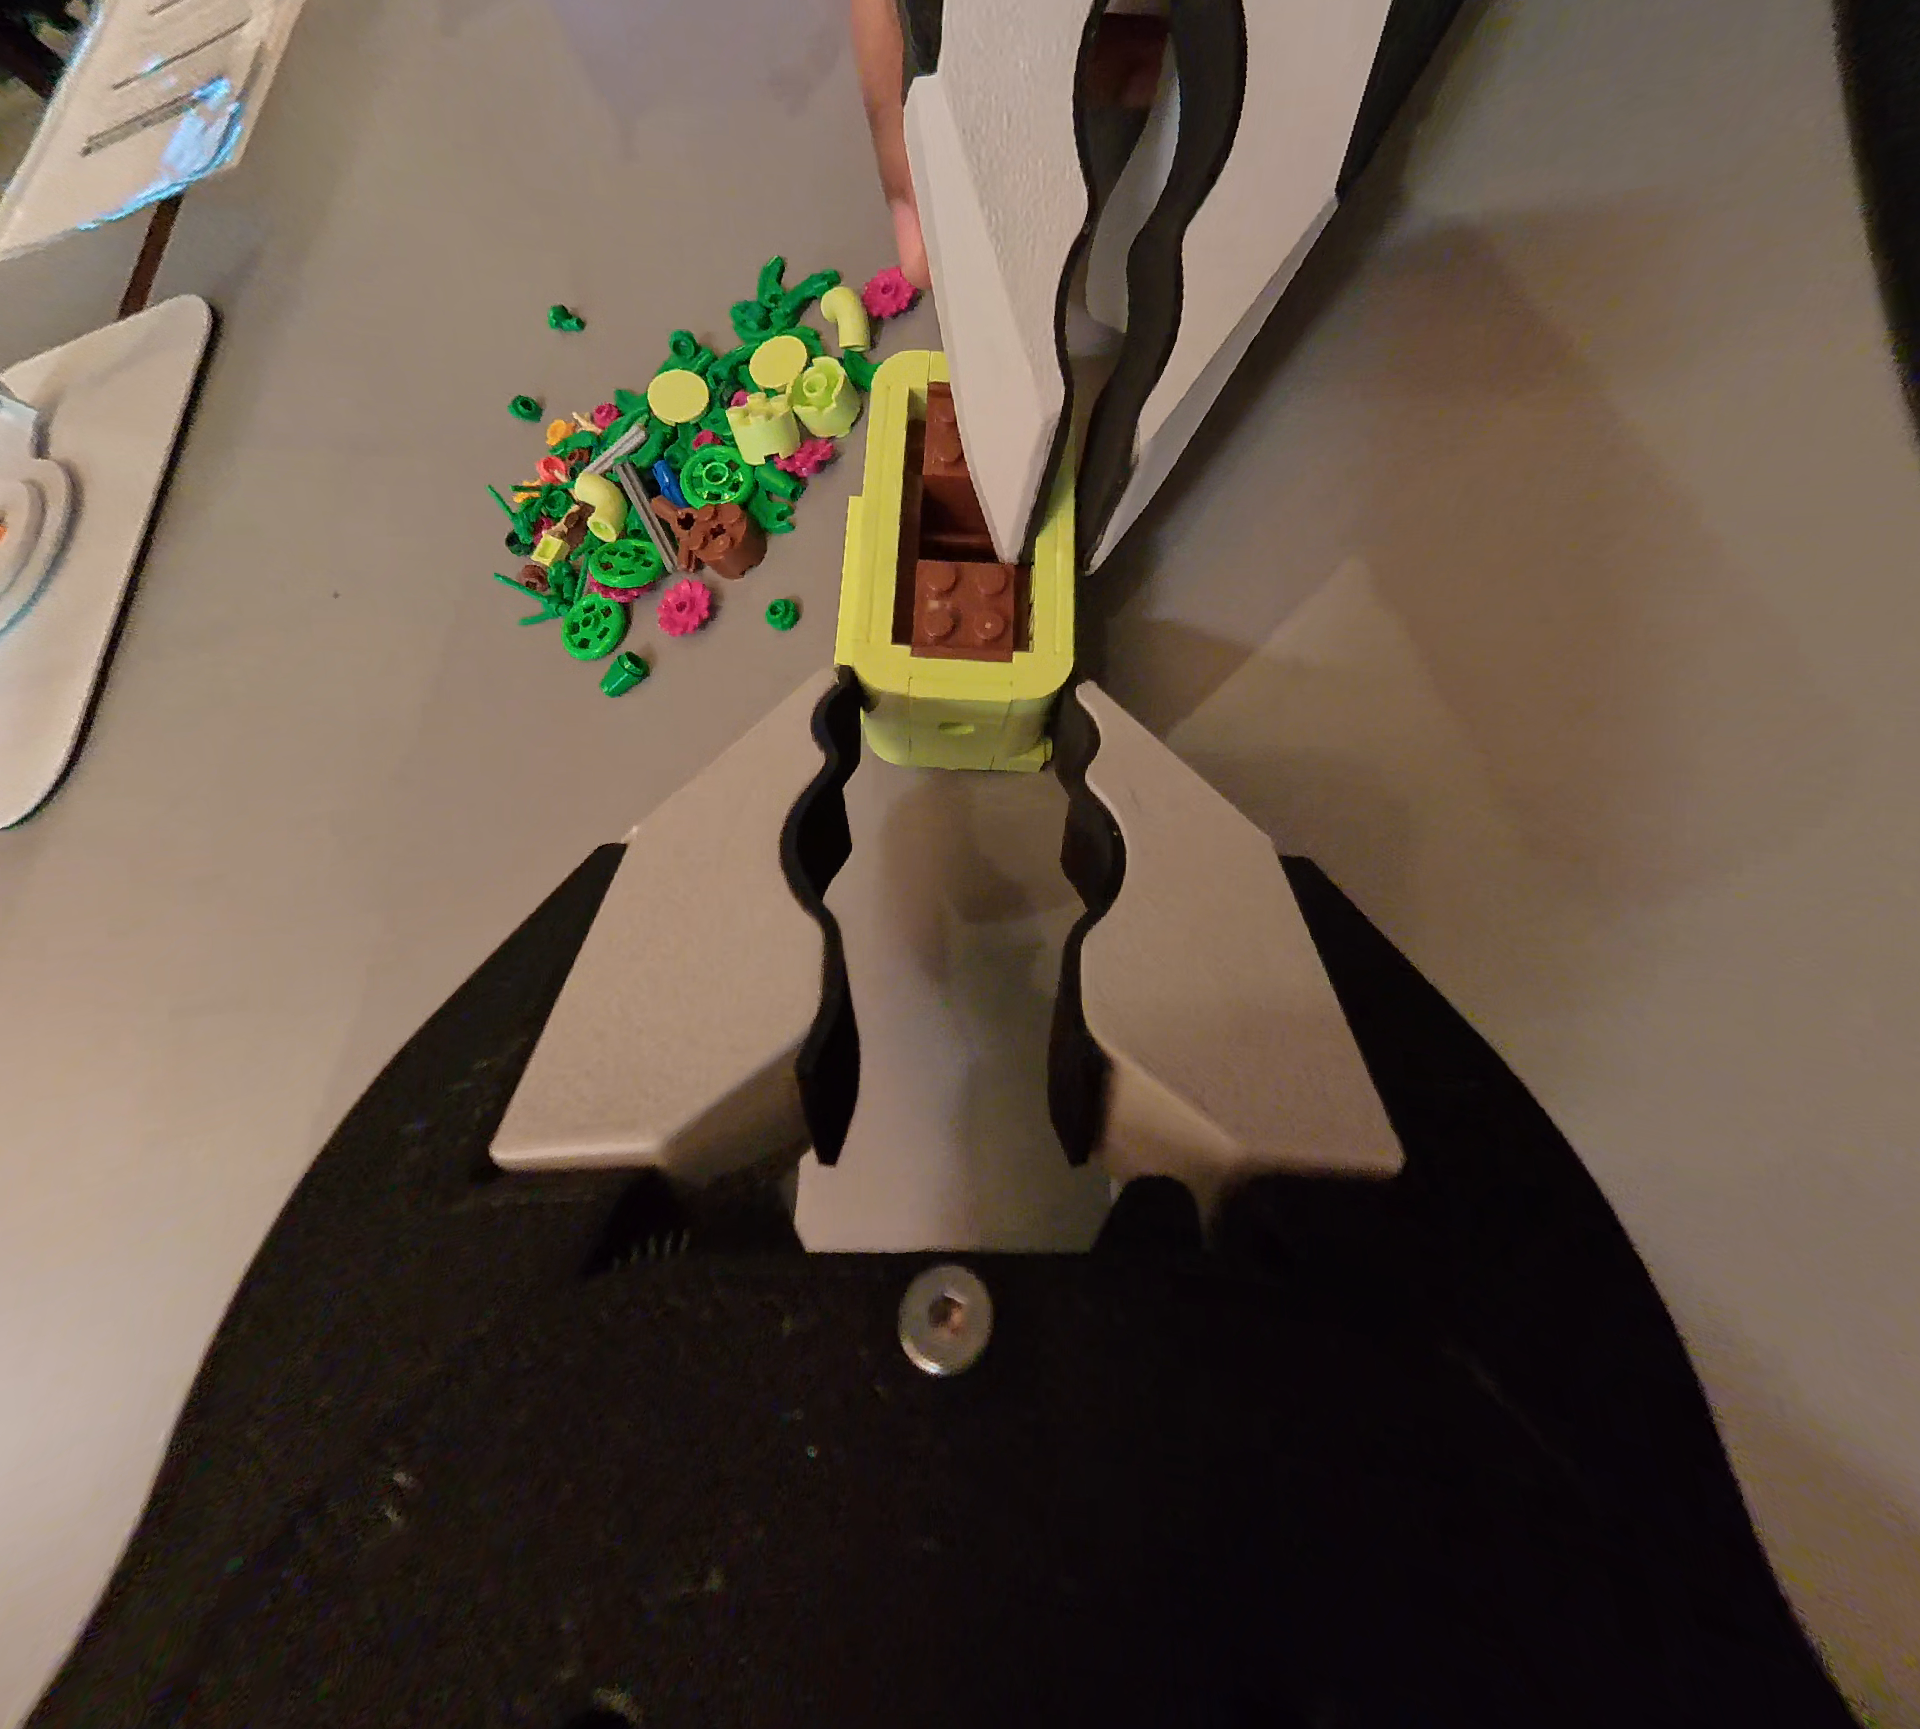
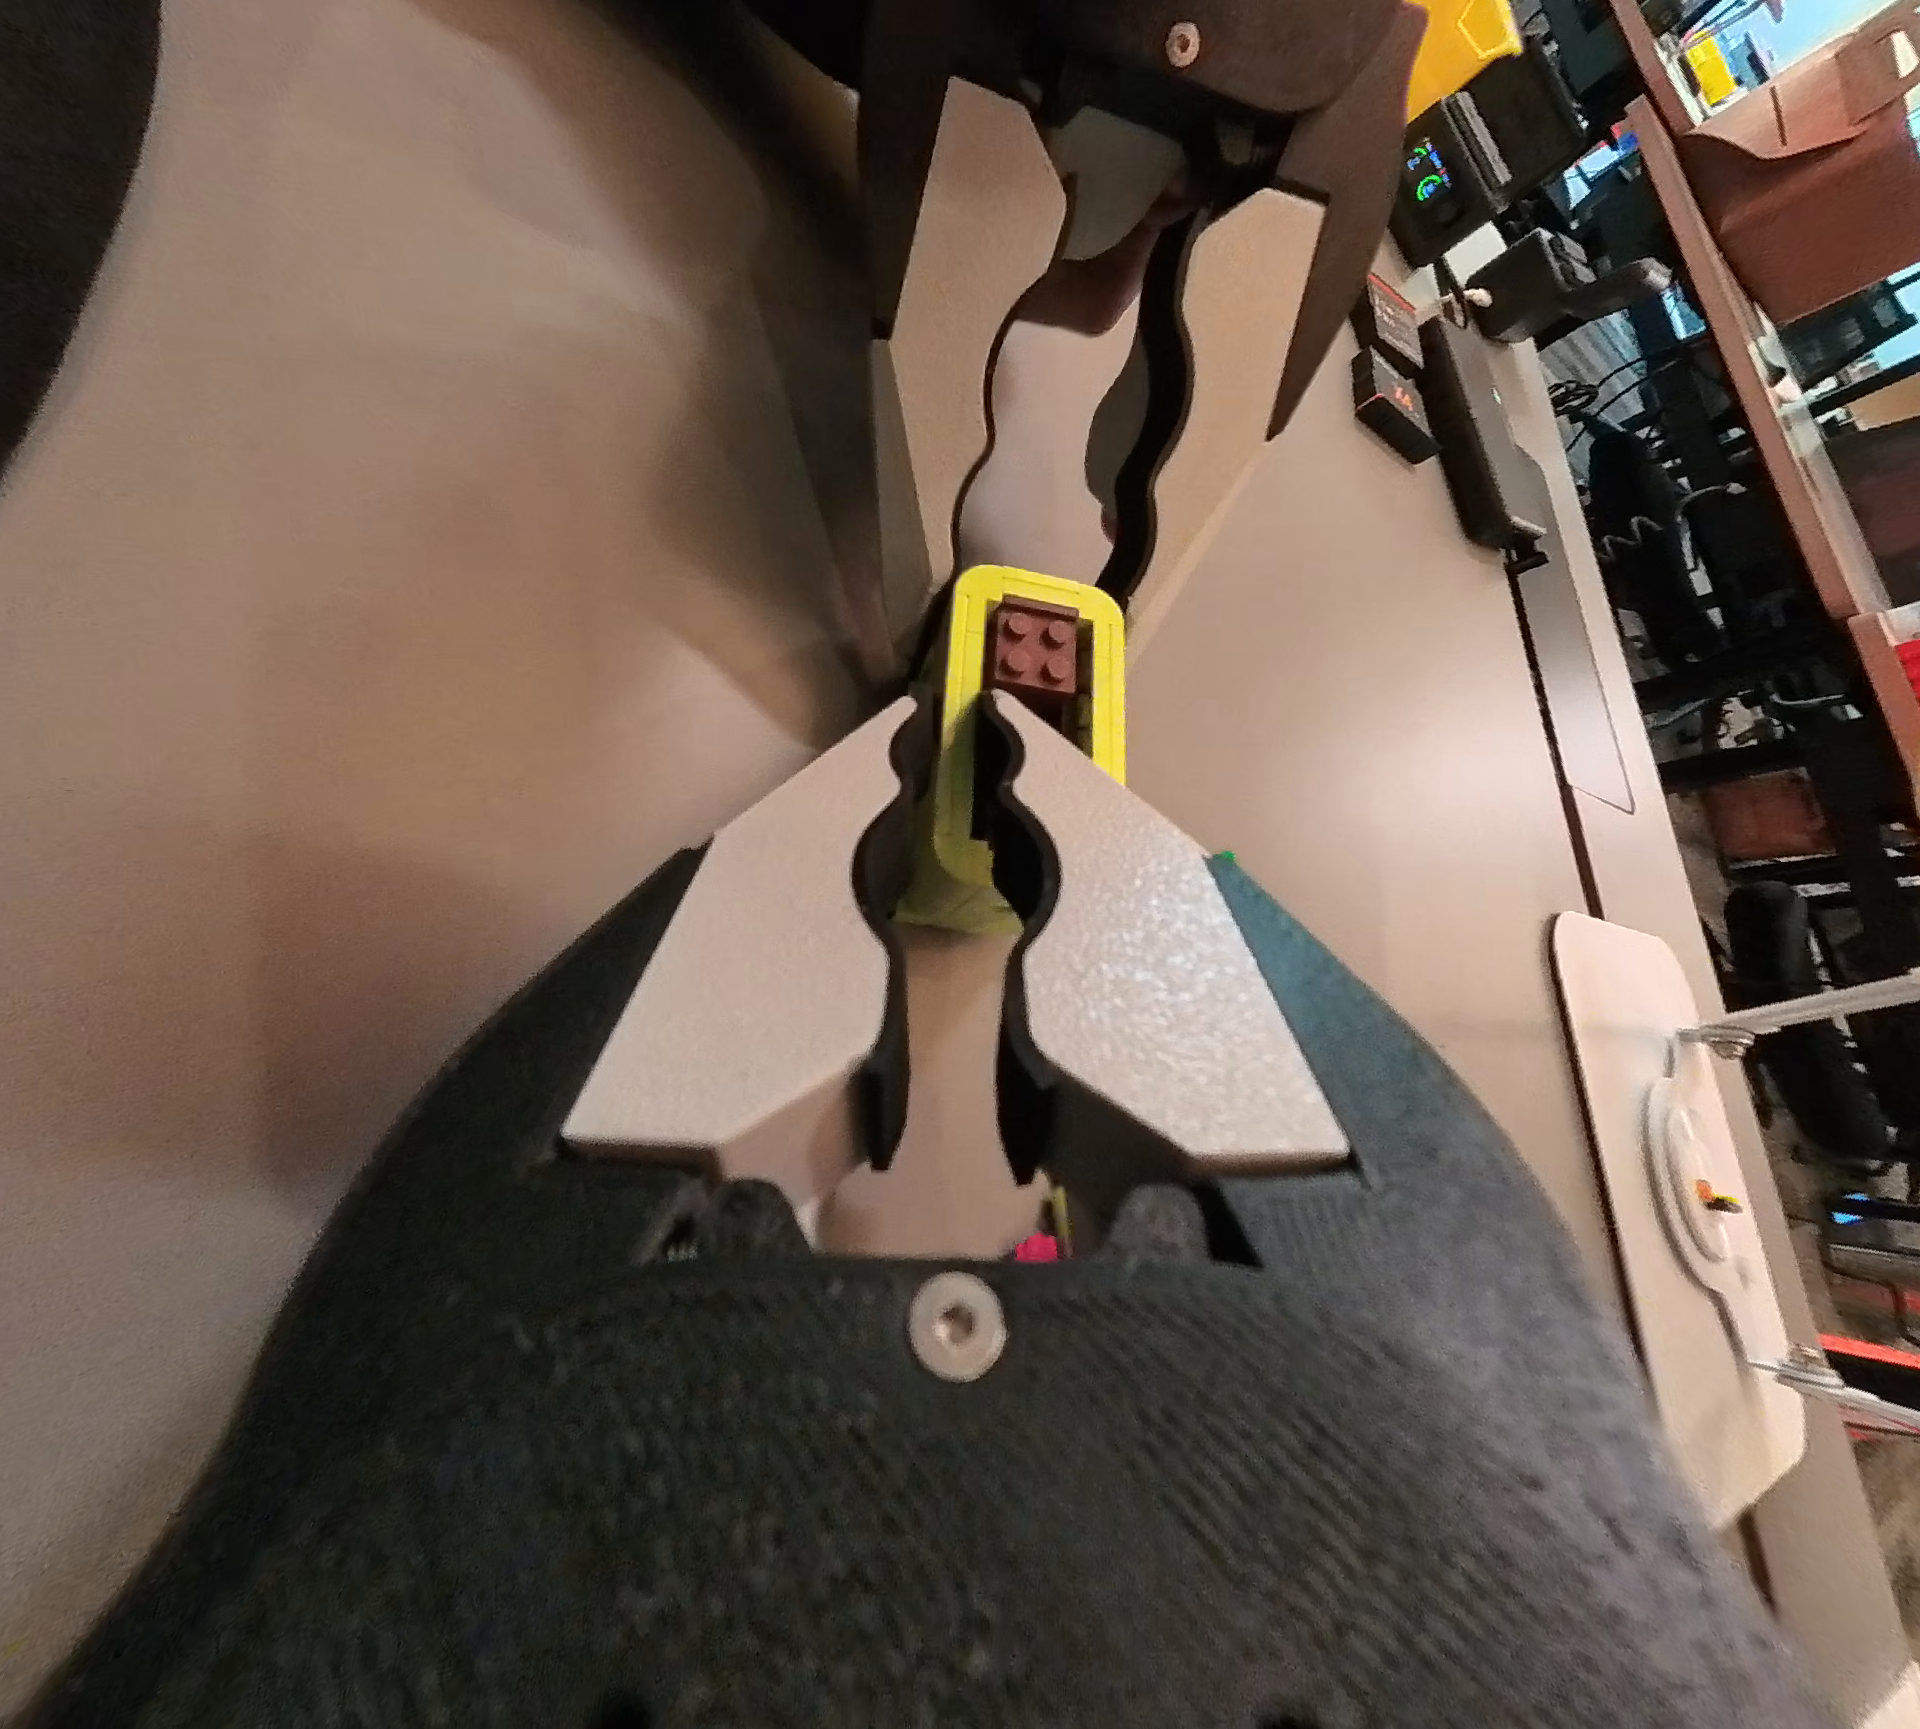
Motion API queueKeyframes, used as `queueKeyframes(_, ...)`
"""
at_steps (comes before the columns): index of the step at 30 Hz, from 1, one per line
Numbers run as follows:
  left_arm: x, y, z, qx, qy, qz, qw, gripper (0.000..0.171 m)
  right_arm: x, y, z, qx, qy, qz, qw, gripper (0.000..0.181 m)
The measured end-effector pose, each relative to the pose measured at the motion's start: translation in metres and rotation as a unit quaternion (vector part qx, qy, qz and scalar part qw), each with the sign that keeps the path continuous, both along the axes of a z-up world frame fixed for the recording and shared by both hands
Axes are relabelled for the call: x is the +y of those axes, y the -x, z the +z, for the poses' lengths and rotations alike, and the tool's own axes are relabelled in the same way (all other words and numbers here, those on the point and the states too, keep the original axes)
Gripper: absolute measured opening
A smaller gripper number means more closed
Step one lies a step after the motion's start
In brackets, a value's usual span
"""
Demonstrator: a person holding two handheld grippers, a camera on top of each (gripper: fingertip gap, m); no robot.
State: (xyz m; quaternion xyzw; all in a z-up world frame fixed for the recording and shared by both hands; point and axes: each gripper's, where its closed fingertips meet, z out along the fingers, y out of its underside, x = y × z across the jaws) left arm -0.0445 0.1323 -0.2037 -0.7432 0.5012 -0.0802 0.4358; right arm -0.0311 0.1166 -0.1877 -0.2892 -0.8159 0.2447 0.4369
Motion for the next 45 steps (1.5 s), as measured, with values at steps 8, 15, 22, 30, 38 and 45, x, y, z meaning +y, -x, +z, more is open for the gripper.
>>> queueKeyframes(8, 0.003, 0.005, 0.001, 0.061, -0.040, 0.008, 0.997, 0.034, 0.002, 0.003, 0.000, 0.001, 0.036, -0.019, 0.999, 0.005)
queueKeyframes(15, -0.001, 0.002, 0.001, 0.048, -0.015, 0.006, 0.999, 0.034, -0.001, 0.001, 0.001, -0.019, 0.105, -0.011, 0.994, 0.006)
queueKeyframes(22, -0.006, -0.002, -0.001, 0.026, 0.017, -0.003, 0.999, 0.034, -0.007, -0.003, 0.001, -0.048, 0.176, 0.004, 0.983, 0.004)
queueKeyframes(30, -0.012, -0.007, -0.002, 0.000, 0.044, -0.019, 0.999, 0.034, -0.012, -0.008, 0.001, -0.072, 0.205, 0.025, 0.976, 0.005)
queueKeyframes(38, -0.015, -0.012, -0.002, -0.008, 0.055, -0.031, 0.998, 0.034, -0.017, -0.014, 0.001, -0.077, 0.210, 0.061, 0.973, 0.006)
queueKeyframes(45, -0.018, -0.015, -0.002, -0.009, 0.061, -0.038, 0.997, 0.034, -0.021, -0.017, 0.001, -0.071, 0.190, 0.086, 0.975, 0.006)
